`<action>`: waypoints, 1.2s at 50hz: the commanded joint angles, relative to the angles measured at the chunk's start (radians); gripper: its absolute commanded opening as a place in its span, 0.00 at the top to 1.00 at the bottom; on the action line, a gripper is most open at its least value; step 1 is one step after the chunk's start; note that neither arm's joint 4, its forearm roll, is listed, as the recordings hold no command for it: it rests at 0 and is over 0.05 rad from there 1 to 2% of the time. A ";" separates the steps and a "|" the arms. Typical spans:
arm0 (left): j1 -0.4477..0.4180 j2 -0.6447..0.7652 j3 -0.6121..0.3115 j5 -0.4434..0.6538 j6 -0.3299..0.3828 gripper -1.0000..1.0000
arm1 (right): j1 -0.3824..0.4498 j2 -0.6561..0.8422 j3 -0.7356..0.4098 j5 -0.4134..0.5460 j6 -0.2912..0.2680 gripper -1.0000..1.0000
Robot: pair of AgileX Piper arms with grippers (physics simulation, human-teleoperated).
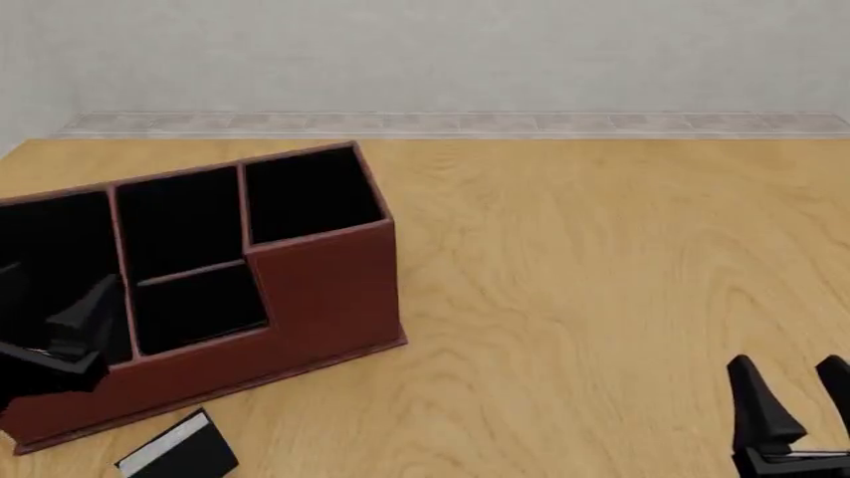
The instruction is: Pick up the book and place it in the left compartment of the caddy.
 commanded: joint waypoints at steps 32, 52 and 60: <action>-0.136 0.148 -0.223 0.576 0.149 0.00 | 0.010 0.097 0.001 -0.060 -0.008 0.00; -0.127 0.126 -0.111 0.591 0.205 0.00 | 0.010 0.116 0.001 -0.073 0.010 0.00; -0.144 0.117 -0.081 0.589 0.234 0.00 | 0.009 0.111 0.002 -0.069 0.021 0.00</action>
